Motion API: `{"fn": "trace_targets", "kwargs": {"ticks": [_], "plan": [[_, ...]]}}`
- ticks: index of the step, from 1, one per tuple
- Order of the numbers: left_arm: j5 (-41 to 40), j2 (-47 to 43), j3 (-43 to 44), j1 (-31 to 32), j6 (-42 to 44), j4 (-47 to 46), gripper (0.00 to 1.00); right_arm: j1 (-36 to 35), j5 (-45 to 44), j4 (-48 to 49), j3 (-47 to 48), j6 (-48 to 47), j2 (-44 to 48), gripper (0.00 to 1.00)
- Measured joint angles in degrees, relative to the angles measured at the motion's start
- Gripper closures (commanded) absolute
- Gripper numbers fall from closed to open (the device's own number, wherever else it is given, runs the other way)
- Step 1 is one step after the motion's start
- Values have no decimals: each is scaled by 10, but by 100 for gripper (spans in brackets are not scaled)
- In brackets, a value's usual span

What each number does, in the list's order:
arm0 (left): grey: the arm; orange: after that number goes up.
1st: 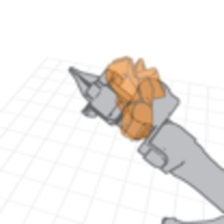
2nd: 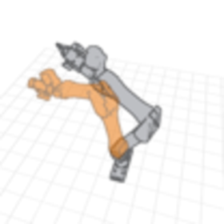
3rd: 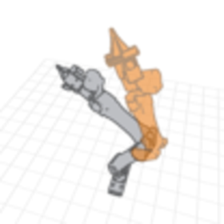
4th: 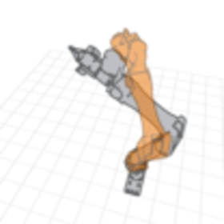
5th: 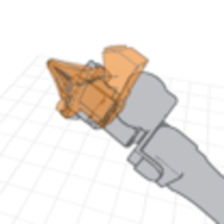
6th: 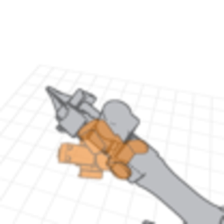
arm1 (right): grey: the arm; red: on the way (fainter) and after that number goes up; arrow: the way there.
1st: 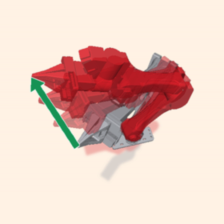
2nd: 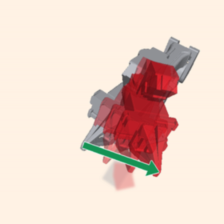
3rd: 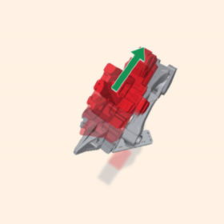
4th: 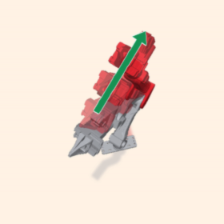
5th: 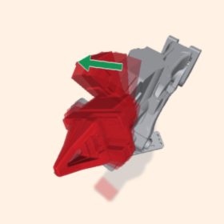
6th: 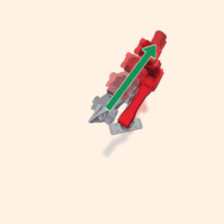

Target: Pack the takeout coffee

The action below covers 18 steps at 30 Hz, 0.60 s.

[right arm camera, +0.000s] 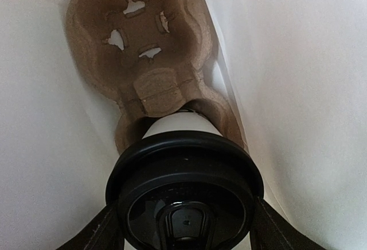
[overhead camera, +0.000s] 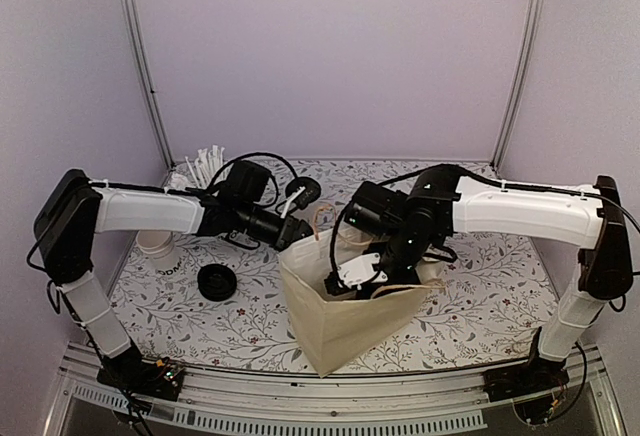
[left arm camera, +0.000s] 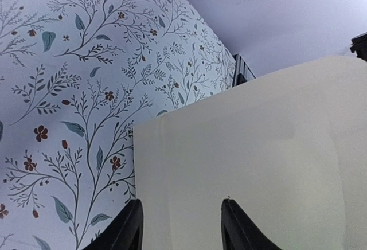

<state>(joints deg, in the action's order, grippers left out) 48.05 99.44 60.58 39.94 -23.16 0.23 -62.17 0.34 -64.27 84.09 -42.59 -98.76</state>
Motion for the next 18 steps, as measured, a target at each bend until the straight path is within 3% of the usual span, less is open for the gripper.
{"fn": "trace_targets", "kwargs": {"ticks": [12,18], "plan": [[-40,-73,40,0,46,119,49,4,16,-43,72,4,-10,1],[-53,-127,102,0,89,207,46,5,32,-59,100,6,-10,1]]}}
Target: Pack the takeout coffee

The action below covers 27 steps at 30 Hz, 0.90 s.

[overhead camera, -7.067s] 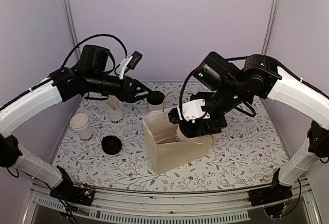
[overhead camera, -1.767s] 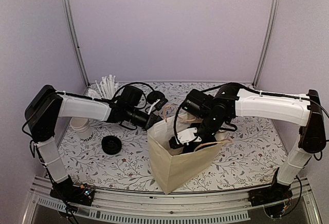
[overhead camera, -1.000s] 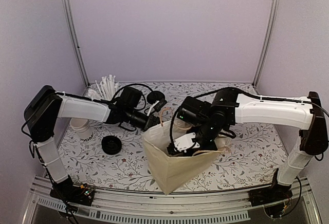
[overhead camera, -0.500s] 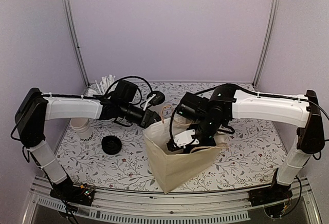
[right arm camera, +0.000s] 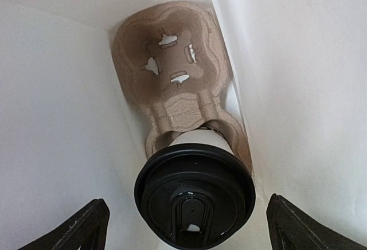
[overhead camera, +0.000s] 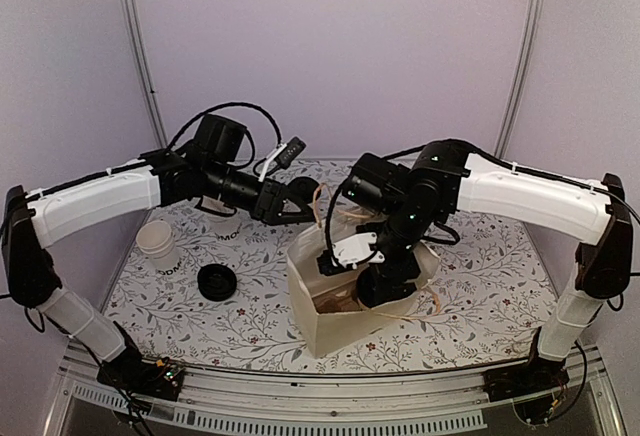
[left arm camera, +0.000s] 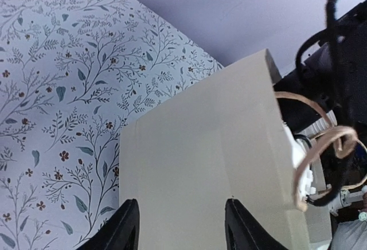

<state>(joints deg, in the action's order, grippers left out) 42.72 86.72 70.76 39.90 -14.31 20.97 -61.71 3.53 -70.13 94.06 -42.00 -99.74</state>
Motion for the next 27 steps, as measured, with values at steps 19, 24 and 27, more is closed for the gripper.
{"fn": "trace_targets", "kwargs": {"ticks": [19,24,27], "plan": [[-6,-60,78,56,75,179,46,0,17,-21,30,0,-3,15],[-18,-47,90,63,75,183,50,0,17,-21,31,0,-6,11],[-27,-35,103,64,77,183,57,0,17,-21,31,0,-6,8]]}}
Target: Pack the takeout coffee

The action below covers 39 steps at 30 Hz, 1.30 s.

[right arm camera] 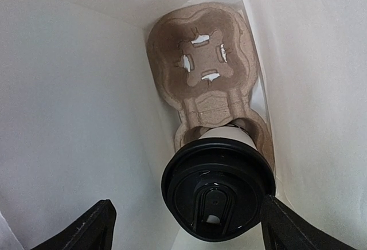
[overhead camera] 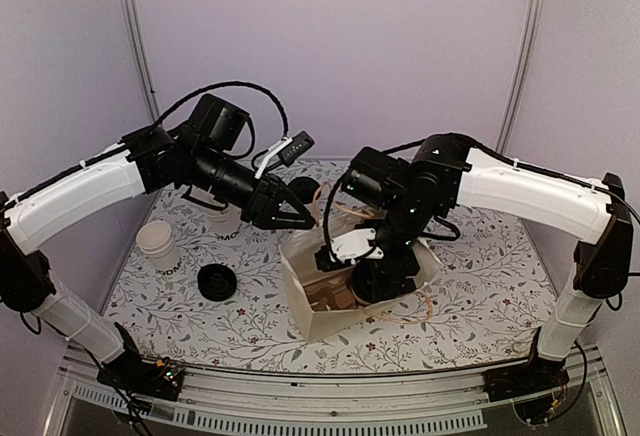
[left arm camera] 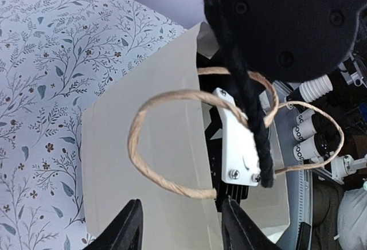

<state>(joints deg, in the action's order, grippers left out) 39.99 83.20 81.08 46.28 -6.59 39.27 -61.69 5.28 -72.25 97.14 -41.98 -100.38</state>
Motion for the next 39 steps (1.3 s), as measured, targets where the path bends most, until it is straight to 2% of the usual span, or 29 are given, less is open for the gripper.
{"fn": "trace_targets", "kwargs": {"ticks": [8,15,21,22,24,27,32,39], "plan": [[-30,47,47,1,17,7,88,0,0,0,27,0,-2,4],[-37,57,66,2,22,5,98,0,13,-12,67,-11,-2,3],[-41,60,70,2,21,-1,100,0,8,-14,108,-19,-2,3],[-42,61,70,2,21,-2,96,0,3,-14,114,-21,-1,3],[-44,61,70,2,22,-5,79,0,-6,-14,123,-26,4,3],[-46,62,73,2,21,-5,66,0,-18,-10,130,-35,19,3],[-64,71,82,2,26,-3,59,0,-28,-6,132,-49,47,3],[-91,90,100,3,45,10,56,0,-39,5,132,-66,61,3]]}}
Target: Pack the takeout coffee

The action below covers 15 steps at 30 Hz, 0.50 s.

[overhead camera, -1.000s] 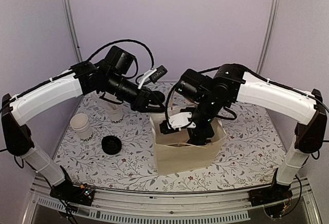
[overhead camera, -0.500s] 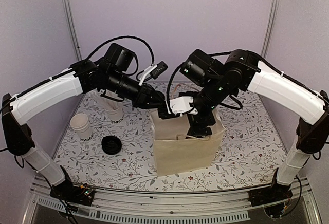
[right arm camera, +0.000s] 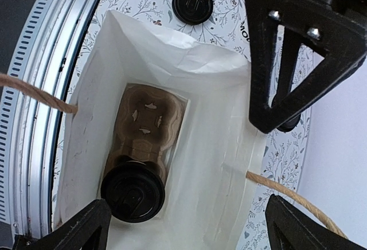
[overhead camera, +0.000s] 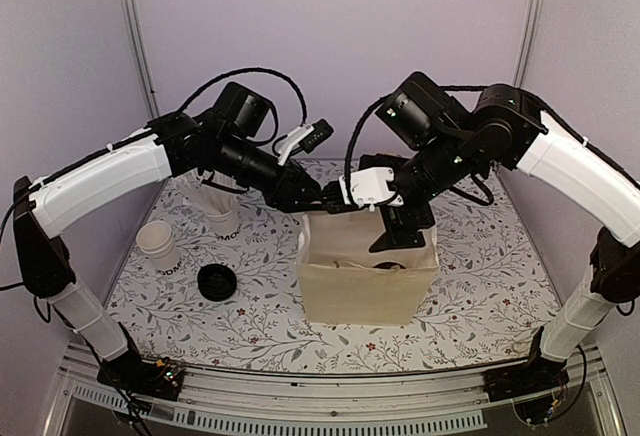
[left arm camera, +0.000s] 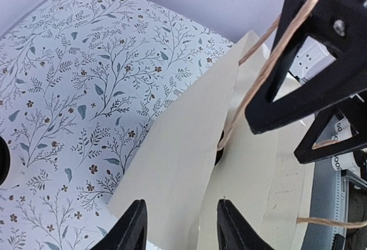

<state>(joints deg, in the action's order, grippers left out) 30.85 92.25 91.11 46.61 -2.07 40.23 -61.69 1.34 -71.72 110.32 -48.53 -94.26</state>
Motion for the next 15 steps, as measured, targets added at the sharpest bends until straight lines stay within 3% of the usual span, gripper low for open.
{"fn": "trace_targets", "kwargs": {"ticks": [15], "plan": [[7,35,36,16,40,-24,56,0,-1,24,0,-19,14,6]]}}
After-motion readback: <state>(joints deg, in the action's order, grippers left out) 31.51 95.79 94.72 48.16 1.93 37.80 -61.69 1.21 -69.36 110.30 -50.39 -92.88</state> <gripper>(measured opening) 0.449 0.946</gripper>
